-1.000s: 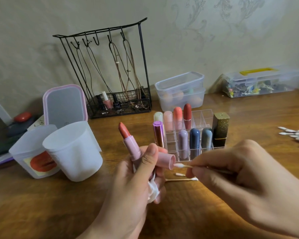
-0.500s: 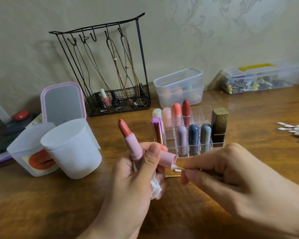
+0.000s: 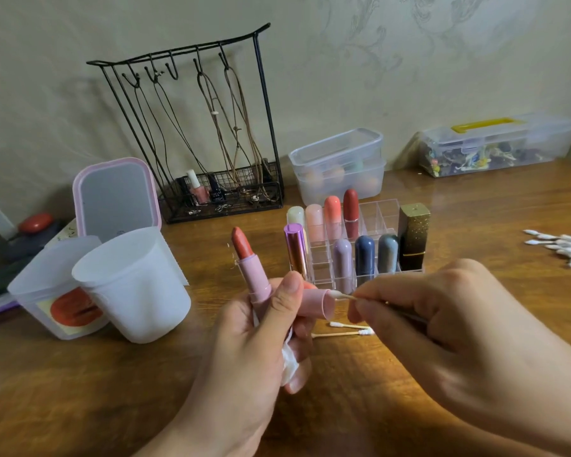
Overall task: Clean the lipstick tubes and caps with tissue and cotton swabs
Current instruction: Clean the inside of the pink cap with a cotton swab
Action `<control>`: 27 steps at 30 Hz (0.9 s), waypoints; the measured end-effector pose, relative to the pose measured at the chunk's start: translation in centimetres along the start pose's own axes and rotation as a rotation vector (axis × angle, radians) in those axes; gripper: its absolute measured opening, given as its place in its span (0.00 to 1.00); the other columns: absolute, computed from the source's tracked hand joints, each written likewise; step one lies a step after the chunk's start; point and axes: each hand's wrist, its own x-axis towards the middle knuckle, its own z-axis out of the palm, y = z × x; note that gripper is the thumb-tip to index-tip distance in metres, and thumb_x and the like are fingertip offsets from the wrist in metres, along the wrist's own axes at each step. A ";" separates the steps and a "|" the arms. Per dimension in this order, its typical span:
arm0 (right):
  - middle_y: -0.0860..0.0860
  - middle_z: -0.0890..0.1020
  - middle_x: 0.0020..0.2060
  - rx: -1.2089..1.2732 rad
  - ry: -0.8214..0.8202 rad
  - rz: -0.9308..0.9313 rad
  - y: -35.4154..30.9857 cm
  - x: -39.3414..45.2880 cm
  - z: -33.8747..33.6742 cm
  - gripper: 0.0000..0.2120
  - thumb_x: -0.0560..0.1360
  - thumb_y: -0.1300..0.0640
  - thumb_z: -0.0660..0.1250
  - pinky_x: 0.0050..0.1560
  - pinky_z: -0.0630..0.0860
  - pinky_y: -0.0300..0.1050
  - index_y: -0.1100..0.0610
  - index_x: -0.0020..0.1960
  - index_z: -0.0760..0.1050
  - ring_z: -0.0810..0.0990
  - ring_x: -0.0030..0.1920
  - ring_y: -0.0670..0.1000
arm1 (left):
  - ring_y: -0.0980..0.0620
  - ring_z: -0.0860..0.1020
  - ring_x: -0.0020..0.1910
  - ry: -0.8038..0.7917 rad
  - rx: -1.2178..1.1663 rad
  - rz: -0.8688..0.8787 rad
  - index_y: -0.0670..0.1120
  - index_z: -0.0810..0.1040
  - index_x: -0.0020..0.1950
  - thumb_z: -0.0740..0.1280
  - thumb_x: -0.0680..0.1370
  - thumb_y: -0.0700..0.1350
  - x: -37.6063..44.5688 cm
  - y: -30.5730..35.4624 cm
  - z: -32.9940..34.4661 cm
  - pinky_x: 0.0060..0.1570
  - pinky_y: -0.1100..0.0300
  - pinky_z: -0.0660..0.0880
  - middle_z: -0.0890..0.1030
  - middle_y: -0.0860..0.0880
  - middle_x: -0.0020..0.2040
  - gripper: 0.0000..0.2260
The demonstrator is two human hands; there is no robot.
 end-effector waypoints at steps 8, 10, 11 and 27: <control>0.46 0.73 0.25 0.023 0.007 -0.060 -0.5 -0.2 0.2 0.16 0.78 0.48 0.60 0.23 0.68 0.41 0.55 0.39 0.79 0.72 0.25 0.47 | 0.50 0.65 0.26 0.021 0.092 0.028 0.49 0.85 0.38 0.63 0.73 0.54 -0.1 0.4 0.2 0.19 0.64 0.64 0.77 0.52 0.27 0.14; 0.47 0.74 0.25 0.001 -0.024 -0.083 -0.5 -0.3 0.3 0.17 0.79 0.48 0.59 0.24 0.67 0.42 0.57 0.41 0.80 0.72 0.25 0.48 | 0.50 0.67 0.26 0.035 0.102 0.021 0.50 0.85 0.37 0.63 0.72 0.55 -0.1 0.4 0.2 0.19 0.63 0.64 0.77 0.53 0.27 0.14; 0.47 0.74 0.26 -0.003 -0.042 -0.088 -0.5 -0.2 0.4 0.18 0.79 0.48 0.59 0.25 0.68 0.43 0.58 0.43 0.81 0.72 0.26 0.49 | 0.51 0.68 0.25 0.044 0.103 0.018 0.50 0.85 0.37 0.64 0.71 0.55 -0.1 0.3 0.1 0.19 0.63 0.64 0.77 0.53 0.27 0.14; 0.46 0.65 0.21 -0.163 -0.056 0.004 0.0 -0.1 -0.2 0.14 0.75 0.52 0.63 0.24 0.62 0.30 0.52 0.31 0.70 0.68 0.23 0.46 | 0.59 0.63 0.21 -0.040 -0.081 -0.227 0.43 0.85 0.35 0.65 0.73 0.54 0.1 0.2 -0.1 0.15 0.69 0.58 0.70 0.51 0.25 0.17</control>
